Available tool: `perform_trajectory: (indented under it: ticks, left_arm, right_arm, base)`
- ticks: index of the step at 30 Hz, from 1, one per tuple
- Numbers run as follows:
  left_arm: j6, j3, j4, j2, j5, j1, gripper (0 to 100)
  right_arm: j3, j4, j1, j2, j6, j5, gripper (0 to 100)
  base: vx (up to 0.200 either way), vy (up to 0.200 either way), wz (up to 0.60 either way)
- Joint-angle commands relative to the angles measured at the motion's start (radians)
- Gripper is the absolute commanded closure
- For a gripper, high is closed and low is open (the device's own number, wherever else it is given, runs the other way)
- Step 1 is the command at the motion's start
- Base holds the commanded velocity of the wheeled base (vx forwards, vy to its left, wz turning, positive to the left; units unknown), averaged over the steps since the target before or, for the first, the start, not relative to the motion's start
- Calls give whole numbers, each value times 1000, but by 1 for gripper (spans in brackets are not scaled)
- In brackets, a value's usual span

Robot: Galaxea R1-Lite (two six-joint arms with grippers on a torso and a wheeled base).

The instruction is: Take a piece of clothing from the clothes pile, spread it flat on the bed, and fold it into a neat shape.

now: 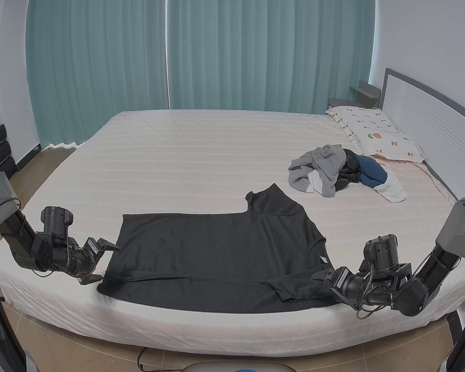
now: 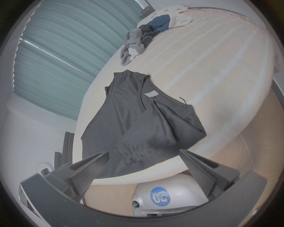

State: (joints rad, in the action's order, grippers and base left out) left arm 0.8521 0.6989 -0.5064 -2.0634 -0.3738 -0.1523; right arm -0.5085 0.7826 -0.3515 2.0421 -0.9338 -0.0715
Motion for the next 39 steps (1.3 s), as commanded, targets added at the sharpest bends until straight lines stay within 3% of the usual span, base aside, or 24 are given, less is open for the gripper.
perform_trajectory:
  ticks: [1, 9, 14, 32, 33, 39]
  left_arm:
    - [1, -13, -3, 14, -4, -6, 0]
    - [15, -12, -6, -1, -4, -6, 0]
    - [18, -10, -6, -6, -4, -6, 0]
    - [18, -9, -6, -11, -4, -6, 0]
    - [19, -9, -6, -11, -4, -6, 0]
    - [19, -7, -6, -11, -4, -7, 0]
  right_arm:
    - [4, 1, -11, 27, -39, 2, 0]
    - [-19, 47, -15, 82, -94, 9, 0]
    - [-19, 109, -18, 125, -92, 15, 0]
    - [-42, 110, 11, 142, -92, 33, 0]
    - [-42, 110, 11, 145, -92, 33, 100]
    - [-35, 109, 9, 139, -91, 50, 100]
  base:
    - [0, 0, 0]
    - [0, 0, 0]
    - [0, 0, 0]
    - [0, 0, 0]
    - [0, 0, 0]
    - [0, 0, 0]
